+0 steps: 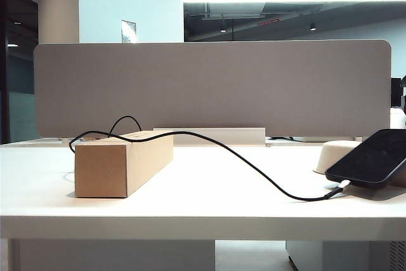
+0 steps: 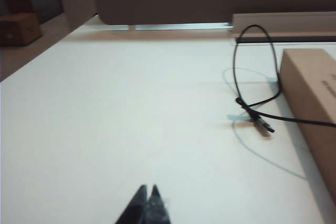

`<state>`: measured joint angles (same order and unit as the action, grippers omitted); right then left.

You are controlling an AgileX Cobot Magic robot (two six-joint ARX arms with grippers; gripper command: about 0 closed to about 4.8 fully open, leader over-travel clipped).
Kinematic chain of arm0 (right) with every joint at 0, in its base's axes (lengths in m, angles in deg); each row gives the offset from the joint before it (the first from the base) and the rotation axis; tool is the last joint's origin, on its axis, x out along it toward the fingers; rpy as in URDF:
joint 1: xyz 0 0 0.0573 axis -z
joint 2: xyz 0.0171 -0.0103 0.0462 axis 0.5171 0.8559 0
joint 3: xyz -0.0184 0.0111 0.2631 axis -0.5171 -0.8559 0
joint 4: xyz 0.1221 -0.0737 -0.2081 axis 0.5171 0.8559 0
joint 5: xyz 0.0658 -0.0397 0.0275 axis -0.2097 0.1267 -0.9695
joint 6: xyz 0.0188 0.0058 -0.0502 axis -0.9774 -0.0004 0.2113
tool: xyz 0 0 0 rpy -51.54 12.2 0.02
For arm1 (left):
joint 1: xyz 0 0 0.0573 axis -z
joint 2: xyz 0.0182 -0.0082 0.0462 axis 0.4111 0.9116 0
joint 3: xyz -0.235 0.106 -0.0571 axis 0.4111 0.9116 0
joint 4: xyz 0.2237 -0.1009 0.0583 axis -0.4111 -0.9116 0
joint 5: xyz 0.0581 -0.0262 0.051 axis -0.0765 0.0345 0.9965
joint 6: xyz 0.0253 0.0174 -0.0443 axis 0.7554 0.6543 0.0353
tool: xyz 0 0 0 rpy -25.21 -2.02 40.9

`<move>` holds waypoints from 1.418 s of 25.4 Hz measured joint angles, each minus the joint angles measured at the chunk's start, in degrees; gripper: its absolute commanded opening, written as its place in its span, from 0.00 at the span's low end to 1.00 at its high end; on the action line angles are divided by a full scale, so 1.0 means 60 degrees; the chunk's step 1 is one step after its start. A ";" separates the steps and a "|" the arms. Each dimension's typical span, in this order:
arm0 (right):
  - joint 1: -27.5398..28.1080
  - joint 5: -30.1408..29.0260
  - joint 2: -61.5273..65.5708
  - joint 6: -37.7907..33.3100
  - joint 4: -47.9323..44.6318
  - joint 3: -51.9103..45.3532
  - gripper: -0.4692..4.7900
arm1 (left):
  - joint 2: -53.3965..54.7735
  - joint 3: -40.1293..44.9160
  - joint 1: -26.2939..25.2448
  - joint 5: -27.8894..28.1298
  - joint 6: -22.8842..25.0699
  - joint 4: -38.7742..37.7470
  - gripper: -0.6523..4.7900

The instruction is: Pick up the charging cable and the phone, plug the charging cable into the charging port on the phone, and finally place them back on the table.

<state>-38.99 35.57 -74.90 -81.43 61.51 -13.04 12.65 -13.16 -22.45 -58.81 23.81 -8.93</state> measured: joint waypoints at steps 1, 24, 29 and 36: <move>0.0000 0.0000 0.0000 0.0011 -0.0080 0.0000 0.08 | 0.0000 0.0000 -0.0077 -0.0004 0.0000 0.0000 0.11; 0.0004 0.0834 0.0000 0.1177 -0.0929 -0.0004 0.09 | 0.0000 0.0000 -0.0379 -0.0004 0.0000 0.0000 0.11; 0.0004 0.0849 0.0000 0.1399 -0.0889 -0.0004 0.09 | 0.0004 0.0000 -0.0379 -0.0004 0.0000 0.0000 0.11; 0.0787 0.0036 -0.0721 0.1974 -0.0925 -0.0124 0.09 | 0.0000 0.0000 -0.0379 -0.0004 0.0000 0.0000 0.11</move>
<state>-34.27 35.79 -79.23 -69.58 55.95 -13.78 12.65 -13.16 -24.72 -58.83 23.81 -8.93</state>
